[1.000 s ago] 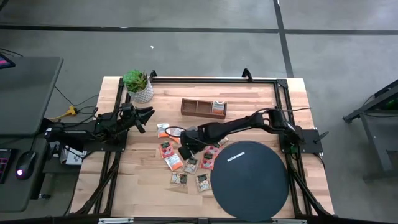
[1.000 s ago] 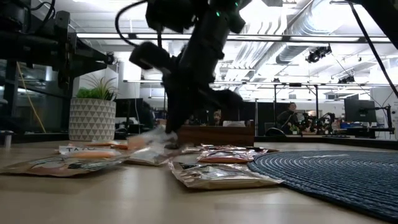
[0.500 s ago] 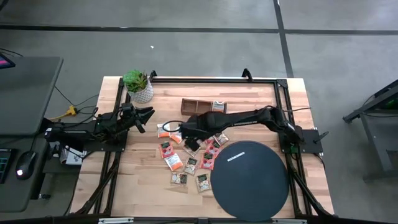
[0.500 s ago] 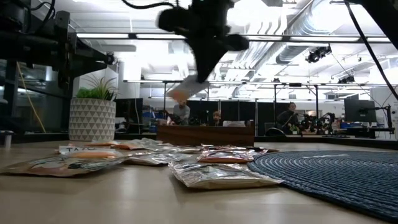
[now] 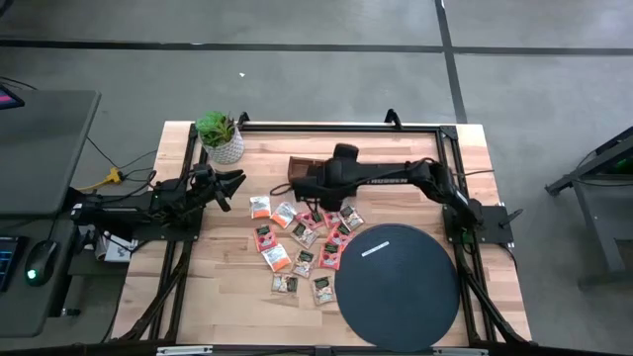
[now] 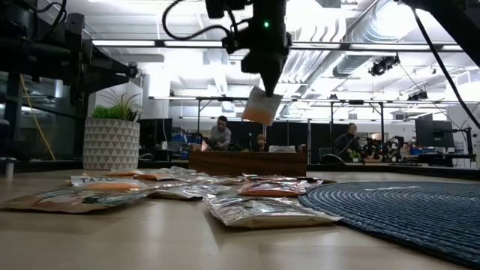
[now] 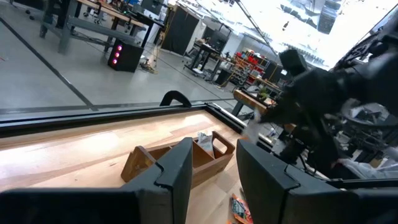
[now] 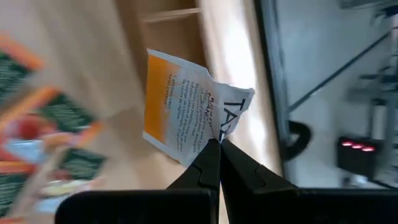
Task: Pick & Place Tea
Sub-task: Put the white orange tea sachet into the right section of the wooden organizer
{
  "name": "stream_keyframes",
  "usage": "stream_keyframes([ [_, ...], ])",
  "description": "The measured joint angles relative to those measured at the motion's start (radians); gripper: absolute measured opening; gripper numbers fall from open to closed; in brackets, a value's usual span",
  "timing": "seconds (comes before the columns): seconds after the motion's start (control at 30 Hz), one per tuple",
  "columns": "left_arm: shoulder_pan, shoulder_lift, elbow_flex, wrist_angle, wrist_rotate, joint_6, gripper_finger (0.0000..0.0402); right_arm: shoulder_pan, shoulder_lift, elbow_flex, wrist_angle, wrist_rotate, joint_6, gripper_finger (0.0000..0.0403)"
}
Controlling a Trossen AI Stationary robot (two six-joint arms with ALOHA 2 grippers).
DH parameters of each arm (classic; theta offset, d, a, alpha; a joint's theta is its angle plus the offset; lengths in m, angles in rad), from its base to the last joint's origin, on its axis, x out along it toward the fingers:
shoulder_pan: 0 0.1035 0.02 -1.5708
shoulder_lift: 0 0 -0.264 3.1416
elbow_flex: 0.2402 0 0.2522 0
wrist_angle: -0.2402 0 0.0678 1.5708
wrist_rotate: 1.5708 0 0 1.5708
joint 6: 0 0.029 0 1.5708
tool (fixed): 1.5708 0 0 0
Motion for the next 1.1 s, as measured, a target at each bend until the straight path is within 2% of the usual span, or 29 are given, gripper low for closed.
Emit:
stream_keyframes([
  [0.17, 0.0, 0.0, 0.0, 0.0, 0.0, 0.0, 0.0123, -0.064, 0.0, -0.007, 0.002, 0.04, -0.113, 0.0],
  [0.33, 0.0, 0.0, 0.0, 0.0, 0.0, 0.0, 0.0123, -0.109, 0.0, -0.116, -0.001, 0.042, -0.165, 0.0],
  [0.6, 0.0, 0.0, 0.0, 0.0, 0.0, 0.0, 0.0123, -0.124, 0.0, -0.216, 0.073, 0.066, -0.212, 0.0],
  [1.1, 0.0, 0.0, 0.0, 0.0, 0.0, 0.0, 0.0123, -0.131, 0.0, -0.336, 0.228, 0.039, -0.288, 0.0],
])
